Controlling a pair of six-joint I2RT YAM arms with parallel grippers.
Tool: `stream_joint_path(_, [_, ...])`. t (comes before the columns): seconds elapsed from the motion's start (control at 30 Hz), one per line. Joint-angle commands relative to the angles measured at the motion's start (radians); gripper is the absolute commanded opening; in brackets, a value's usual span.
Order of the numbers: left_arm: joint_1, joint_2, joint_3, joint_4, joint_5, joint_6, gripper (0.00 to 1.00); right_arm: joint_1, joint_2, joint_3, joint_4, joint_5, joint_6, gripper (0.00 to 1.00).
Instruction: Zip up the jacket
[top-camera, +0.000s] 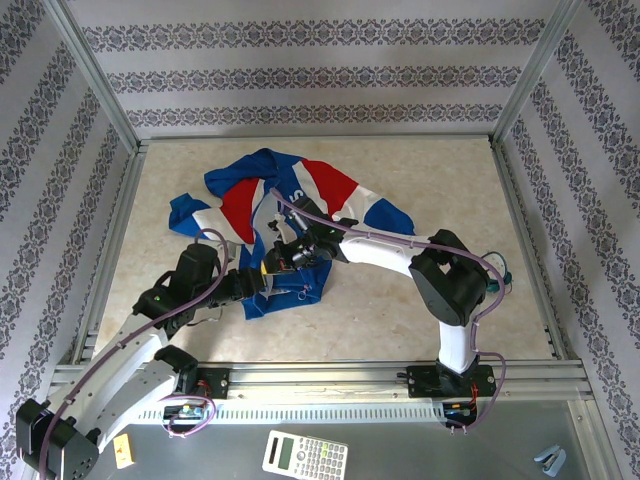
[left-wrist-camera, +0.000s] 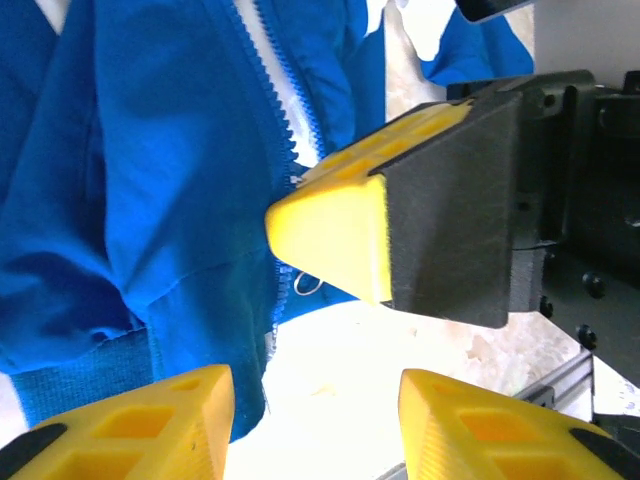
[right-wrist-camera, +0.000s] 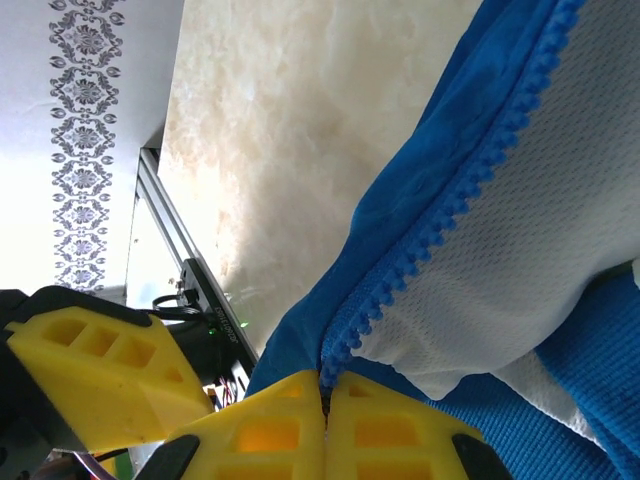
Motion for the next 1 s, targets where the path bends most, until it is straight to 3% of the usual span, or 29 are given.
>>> stream_joint_path(0.0, [0.012,-0.005,-0.025,0.062,0.047,-0.016,0.42,-0.007,-0.026,0.014,-0.027,-0.023,0.008,0.00])
stream_joint_path(0.17, [0.016,-0.005,-0.059,0.094,0.034,-0.036,0.36,-0.007,-0.037,0.006,-0.032,-0.023,0.009,0.00])
stream_joint_path(0.5, [0.019,0.030,-0.134,0.214,0.040,-0.076,0.35,-0.008,-0.032,0.010,-0.036,-0.029,0.018,0.00])
stream_joint_path(0.67, [0.021,0.032,-0.161,0.241,0.017,-0.085,0.36,-0.009,-0.025,0.009,-0.034,-0.027,0.025,0.00])
stream_joint_path(0.83, [0.021,0.010,-0.191,0.250,-0.026,-0.111,0.42,-0.015,-0.021,0.004,-0.031,-0.027,0.040,0.00])
stream_joint_path(0.97, [0.021,-0.006,-0.224,0.313,-0.018,-0.138,0.41,-0.017,-0.022,-0.001,-0.028,-0.027,0.048,0.00])
